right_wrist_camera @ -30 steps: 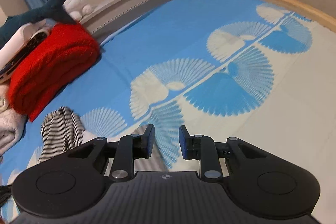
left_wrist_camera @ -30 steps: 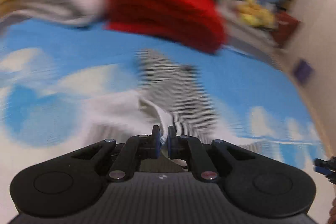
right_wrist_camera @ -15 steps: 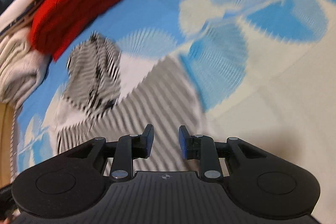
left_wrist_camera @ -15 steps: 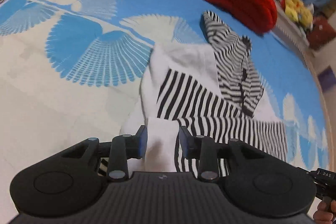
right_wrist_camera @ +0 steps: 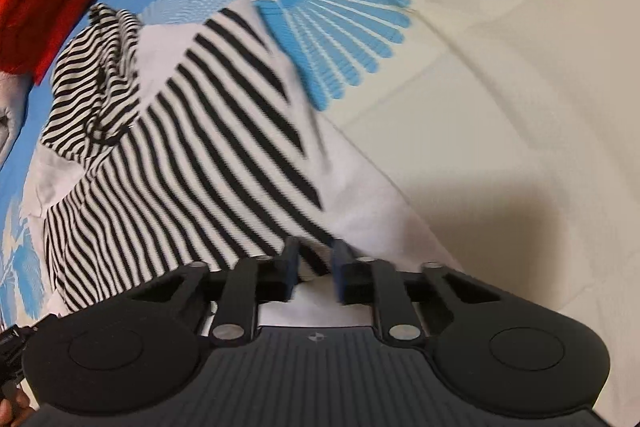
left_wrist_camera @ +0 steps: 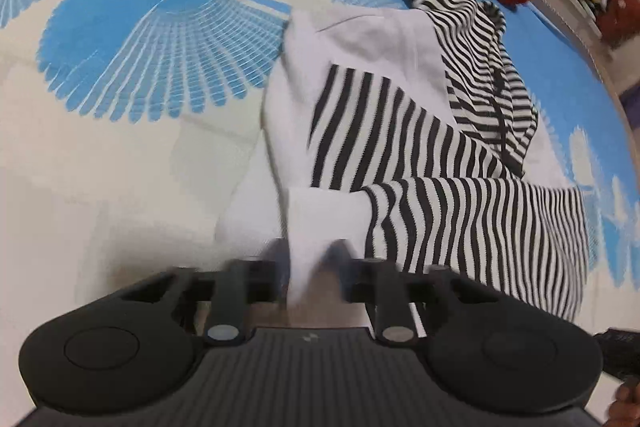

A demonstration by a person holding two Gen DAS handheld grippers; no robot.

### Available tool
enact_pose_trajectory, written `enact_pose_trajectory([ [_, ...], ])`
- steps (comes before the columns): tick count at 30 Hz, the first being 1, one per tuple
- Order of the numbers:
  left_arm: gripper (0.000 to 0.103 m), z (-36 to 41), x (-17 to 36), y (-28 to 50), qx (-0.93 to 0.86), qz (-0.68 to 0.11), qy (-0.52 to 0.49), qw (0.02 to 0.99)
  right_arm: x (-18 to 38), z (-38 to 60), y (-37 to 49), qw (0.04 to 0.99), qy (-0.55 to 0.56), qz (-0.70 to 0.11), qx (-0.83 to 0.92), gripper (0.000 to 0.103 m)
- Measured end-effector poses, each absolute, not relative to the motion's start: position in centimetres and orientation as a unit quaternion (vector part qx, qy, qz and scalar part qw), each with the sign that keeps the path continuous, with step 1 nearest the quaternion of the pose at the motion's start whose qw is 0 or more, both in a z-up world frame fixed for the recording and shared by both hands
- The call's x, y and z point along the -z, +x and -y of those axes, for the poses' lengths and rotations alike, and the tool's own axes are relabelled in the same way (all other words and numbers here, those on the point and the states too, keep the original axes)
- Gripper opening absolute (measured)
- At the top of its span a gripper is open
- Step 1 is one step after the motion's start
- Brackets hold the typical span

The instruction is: Fold small clothes

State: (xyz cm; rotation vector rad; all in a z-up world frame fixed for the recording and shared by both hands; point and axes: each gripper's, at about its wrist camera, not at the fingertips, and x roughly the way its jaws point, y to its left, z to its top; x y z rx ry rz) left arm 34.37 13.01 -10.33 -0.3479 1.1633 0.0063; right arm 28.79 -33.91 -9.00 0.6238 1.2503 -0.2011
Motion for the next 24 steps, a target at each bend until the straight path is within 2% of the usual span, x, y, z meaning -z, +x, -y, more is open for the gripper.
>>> enact_pose_trajectory([
  [2,0.003,-12.6,9.5,34.2,-0.011,-0.513,-0.141,0.847,8.9,34.1,28.8,0.760,0.288,-0.576,0.095,0.010],
  [3,0.003,-12.4,8.7,34.1,-0.014,-0.495,-0.132,0.859,8.6,34.0,28.9,0.761,0.286,-0.574,0.098,0.010],
  [5,0.002,-12.2,6.7,33.8,0.000,-0.447,-0.137,0.884,7.7,33.6,28.9,0.772,0.281,-0.561,0.104,0.023],
  [6,0.002,-12.1,5.9,33.7,0.000,-0.429,-0.134,0.893,7.1,33.3,29.0,0.782,0.276,-0.551,0.096,0.025],
  [8,0.003,-12.1,5.4,33.7,-0.017,-0.427,-0.121,0.896,5.9,32.3,29.2,0.803,0.271,-0.528,0.063,0.029],
  [10,0.005,-12.5,6.3,34.0,-0.056,-0.464,-0.119,0.876,5.4,31.3,29.4,0.815,0.258,-0.517,0.042,0.035],
  [11,0.005,-12.7,6.5,33.9,-0.077,-0.472,-0.120,0.870,5.7,31.1,29.6,0.812,0.259,-0.521,0.040,0.038],
  [14,0.007,-12.1,5.1,33.4,-0.074,-0.449,-0.109,0.884,8.3,31.8,29.8,0.772,0.281,-0.567,0.071,0.038],
  [17,0.024,-10.2,5.1,33.2,-0.006,-0.453,-0.099,0.886,9.0,32.1,29.8,0.765,0.281,-0.574,0.082,0.037],
  [18,0.034,-9.6,5.8,33.4,0.010,-0.470,-0.096,0.877,8.6,31.9,29.9,0.770,0.272,-0.571,0.083,0.037],
  [21,0.036,-8.5,9.9,33.8,0.015,-0.546,-0.077,0.834,7.0,31.1,30.1,0.799,0.235,-0.548,0.078,0.038],
  [24,0.036,-8.2,10.6,33.6,-0.004,-0.553,-0.066,0.831,7.1,30.4,30.5,0.803,0.218,-0.550,0.072,0.038],
])
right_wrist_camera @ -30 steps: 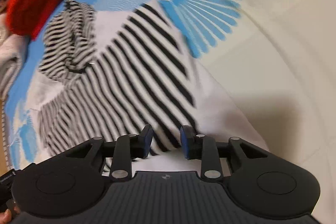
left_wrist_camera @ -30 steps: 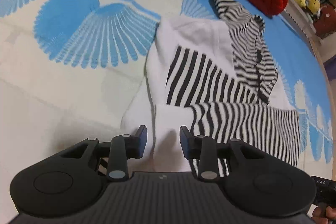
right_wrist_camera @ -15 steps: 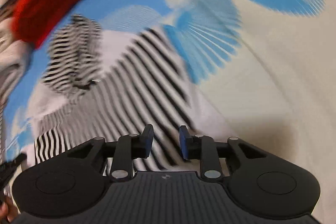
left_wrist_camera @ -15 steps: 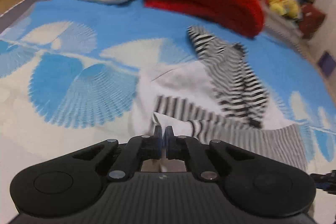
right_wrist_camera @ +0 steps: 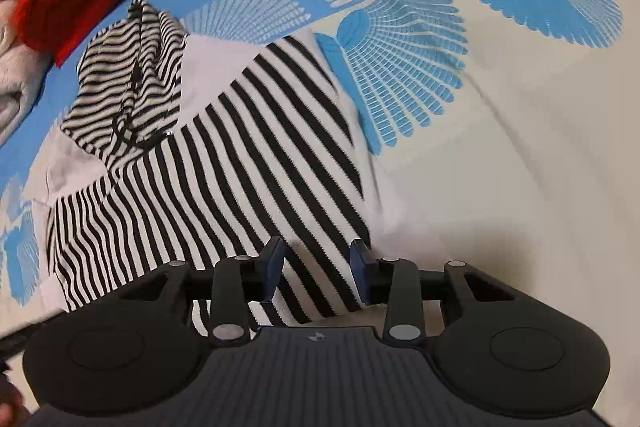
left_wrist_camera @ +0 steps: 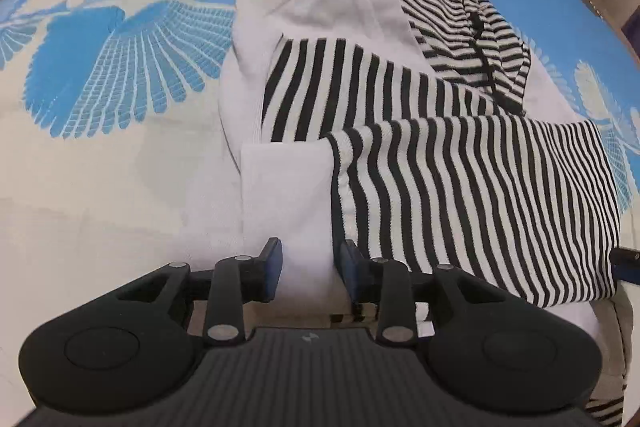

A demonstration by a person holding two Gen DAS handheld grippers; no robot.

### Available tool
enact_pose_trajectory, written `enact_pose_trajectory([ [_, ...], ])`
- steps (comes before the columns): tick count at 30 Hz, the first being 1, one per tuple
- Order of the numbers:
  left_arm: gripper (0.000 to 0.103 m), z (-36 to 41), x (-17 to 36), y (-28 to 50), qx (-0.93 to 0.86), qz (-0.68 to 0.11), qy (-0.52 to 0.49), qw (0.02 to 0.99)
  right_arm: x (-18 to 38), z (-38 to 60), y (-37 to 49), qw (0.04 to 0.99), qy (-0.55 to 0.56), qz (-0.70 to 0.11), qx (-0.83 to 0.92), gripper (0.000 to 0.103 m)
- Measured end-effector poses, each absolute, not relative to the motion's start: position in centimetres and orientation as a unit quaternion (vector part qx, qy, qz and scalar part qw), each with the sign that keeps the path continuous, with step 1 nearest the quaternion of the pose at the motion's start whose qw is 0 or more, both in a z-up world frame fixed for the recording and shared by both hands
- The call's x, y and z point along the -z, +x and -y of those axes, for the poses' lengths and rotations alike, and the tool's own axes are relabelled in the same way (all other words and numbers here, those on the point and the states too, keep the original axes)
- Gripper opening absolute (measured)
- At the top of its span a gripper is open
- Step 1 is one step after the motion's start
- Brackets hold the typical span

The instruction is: Fold small clothes

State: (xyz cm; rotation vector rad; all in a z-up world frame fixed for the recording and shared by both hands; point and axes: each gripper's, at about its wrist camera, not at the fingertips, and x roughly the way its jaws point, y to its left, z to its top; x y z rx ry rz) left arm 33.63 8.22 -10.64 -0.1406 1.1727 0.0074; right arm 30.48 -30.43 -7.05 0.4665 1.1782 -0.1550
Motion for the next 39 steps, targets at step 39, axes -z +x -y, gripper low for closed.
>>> enact_pose_trajectory([
  [39,0.038,-6.9,3.8,35.7,0.011,-0.424,-0.025,0.905,0.8,28.8,32.0,0.878,0.056,-0.474,0.037,0.040],
])
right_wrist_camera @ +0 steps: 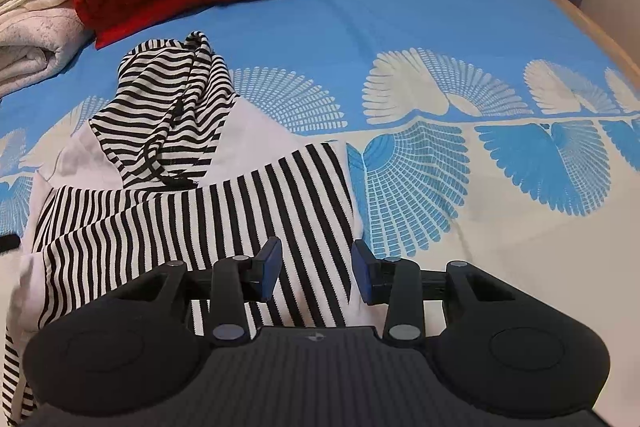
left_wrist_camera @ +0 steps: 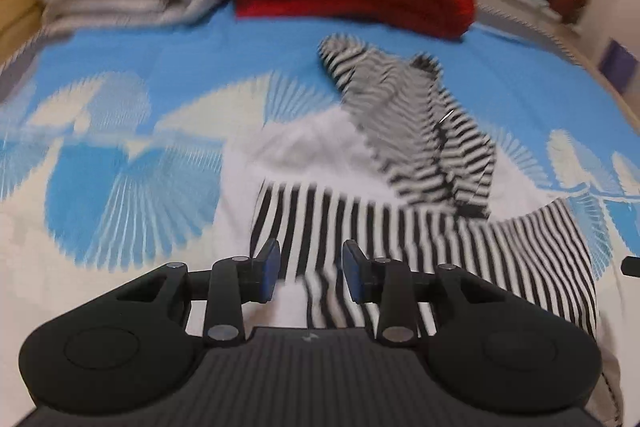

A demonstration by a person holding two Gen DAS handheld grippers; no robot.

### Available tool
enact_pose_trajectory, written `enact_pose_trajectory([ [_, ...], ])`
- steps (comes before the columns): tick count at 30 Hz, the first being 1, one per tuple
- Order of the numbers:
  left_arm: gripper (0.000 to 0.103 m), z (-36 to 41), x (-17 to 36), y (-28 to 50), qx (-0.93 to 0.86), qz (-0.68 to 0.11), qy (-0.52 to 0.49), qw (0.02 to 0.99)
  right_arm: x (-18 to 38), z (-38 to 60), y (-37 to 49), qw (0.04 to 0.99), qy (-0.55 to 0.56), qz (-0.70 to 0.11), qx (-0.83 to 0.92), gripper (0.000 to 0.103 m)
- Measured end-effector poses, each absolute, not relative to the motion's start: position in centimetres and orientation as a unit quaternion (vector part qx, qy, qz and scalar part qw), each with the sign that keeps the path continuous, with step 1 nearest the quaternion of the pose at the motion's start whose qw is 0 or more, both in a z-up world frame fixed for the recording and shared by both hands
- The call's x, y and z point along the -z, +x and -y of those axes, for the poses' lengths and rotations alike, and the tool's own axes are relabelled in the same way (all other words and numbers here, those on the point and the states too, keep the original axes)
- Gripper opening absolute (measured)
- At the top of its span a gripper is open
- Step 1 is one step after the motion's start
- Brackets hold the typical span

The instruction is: Fold small clothes

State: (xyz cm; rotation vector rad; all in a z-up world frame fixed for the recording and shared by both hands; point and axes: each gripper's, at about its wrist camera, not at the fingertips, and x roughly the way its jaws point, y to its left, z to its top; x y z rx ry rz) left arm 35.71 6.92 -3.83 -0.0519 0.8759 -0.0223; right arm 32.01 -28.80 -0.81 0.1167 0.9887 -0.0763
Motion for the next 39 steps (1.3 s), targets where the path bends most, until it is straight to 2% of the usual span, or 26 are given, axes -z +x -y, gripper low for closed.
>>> enact_pose_trajectory([
  [10,0.036,-6.7,4.6,51.4,-0.007,-0.406,-0.025,0.914,0.0,30.6,32.2,0.882,0.058,-0.465,0.044,0.040],
  [17,0.036,-6.2,6.9,63.0,-0.014,-0.398,-0.103,0.911,-0.1,31.2,32.6,0.883,0.054,-0.464,0.038,0.040],
  [25,0.048,-5.2,10.4,71.7,-0.044,-0.419,-0.132,0.897,-0.2,30.7,33.5,0.884,0.064,-0.463,0.021,0.040],
  [27,0.048,-4.6,11.3,72.8,-0.046,-0.434,-0.129,0.891,0.3,30.8,33.8,0.881,0.062,-0.469,0.025,0.040],
  [28,0.047,-4.3,11.6,73.1,-0.047,-0.438,-0.121,0.890,0.5,31.0,34.0,0.879,0.063,-0.473,0.027,0.040],
  [29,0.037,-3.8,11.9,73.1,-0.044,-0.441,-0.112,0.889,0.8,31.2,34.1,0.876,0.064,-0.477,0.030,0.040],
  [31,0.004,-2.8,11.8,73.0,-0.022,-0.439,-0.087,0.894,1.0,31.7,34.4,0.874,0.067,-0.480,0.037,0.040],
  [36,0.003,-0.6,7.0,68.9,0.042,-0.370,-0.001,0.928,0.2,32.5,34.6,0.881,0.075,-0.466,0.044,0.040],
  [39,0.003,0.7,2.7,61.2,0.167,-0.296,0.027,0.940,-0.1,32.9,34.6,0.880,0.092,-0.464,0.048,0.040],
])
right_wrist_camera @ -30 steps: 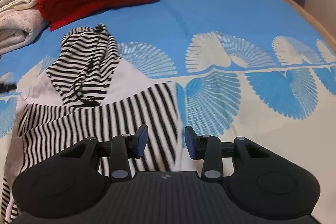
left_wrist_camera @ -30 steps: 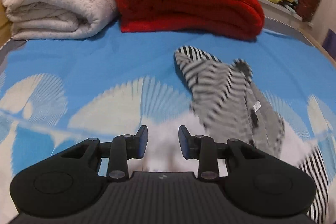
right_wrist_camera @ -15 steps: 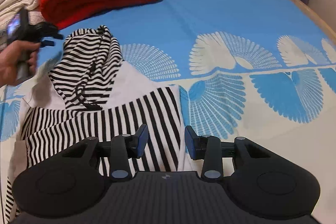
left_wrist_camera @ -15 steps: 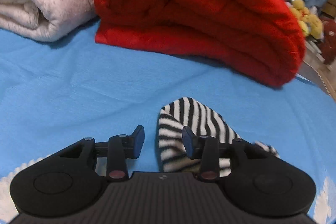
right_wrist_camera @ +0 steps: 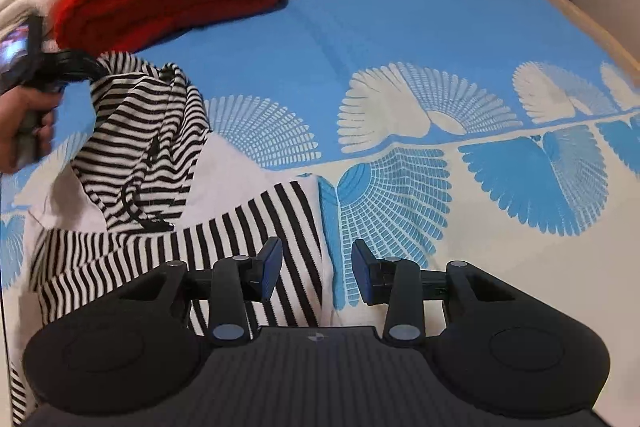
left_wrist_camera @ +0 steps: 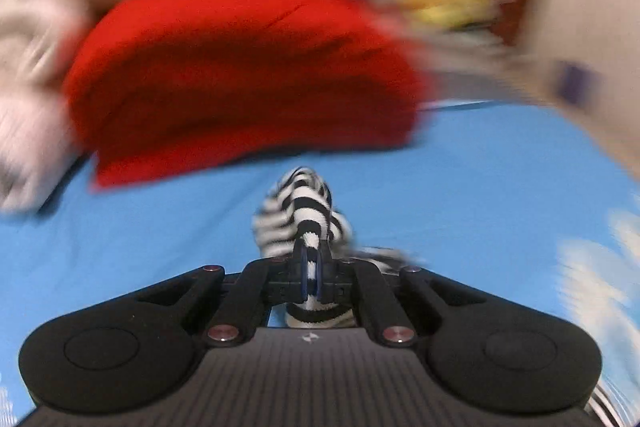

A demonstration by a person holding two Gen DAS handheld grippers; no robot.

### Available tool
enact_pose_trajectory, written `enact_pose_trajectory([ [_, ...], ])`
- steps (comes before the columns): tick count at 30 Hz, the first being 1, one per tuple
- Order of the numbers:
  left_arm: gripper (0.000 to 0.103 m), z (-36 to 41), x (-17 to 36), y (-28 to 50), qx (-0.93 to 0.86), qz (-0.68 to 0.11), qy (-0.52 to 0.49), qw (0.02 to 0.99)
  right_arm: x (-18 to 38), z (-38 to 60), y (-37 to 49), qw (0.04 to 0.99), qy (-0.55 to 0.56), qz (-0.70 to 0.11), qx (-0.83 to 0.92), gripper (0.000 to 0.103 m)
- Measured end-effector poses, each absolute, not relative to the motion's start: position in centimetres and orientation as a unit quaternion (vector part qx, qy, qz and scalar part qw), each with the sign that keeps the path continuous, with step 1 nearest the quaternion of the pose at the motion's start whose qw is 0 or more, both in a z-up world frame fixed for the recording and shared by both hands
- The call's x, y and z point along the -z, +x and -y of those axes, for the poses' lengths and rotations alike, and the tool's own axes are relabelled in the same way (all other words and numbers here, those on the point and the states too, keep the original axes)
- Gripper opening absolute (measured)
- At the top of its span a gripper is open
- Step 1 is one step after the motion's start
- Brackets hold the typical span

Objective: Fold small clothes
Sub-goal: 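Fold the striped sleeve across the body with the left gripper and release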

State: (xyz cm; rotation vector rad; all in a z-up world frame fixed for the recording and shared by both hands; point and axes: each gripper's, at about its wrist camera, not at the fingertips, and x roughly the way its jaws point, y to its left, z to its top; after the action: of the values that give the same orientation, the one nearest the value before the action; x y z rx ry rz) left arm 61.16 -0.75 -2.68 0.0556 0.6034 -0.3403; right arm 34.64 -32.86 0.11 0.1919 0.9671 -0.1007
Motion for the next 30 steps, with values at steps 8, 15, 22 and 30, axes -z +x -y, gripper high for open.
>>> enact_pose_trajectory([
  [8,0.008,1.1,0.7,33.3,0.435,-0.374,0.135,0.808,-3.0,34.0,33.1,0.894,0.147,-0.419,0.057,0.040],
  [15,0.038,-5.1,0.6,29.4,0.250,-0.423,-0.120,0.863,-3.7,35.0,31.1,0.891,0.186,-0.411,0.051,0.040],
  [22,0.031,-6.2,7.9,35.5,0.101,-0.505,-0.228,0.826,0.3,33.7,31.1,0.846,0.205,-0.493,-0.001,0.040],
  [30,0.031,-6.6,12.6,37.6,0.100,-0.535,-0.324,0.774,4.7,29.4,31.6,0.808,0.182,-0.559,-0.034,0.040],
])
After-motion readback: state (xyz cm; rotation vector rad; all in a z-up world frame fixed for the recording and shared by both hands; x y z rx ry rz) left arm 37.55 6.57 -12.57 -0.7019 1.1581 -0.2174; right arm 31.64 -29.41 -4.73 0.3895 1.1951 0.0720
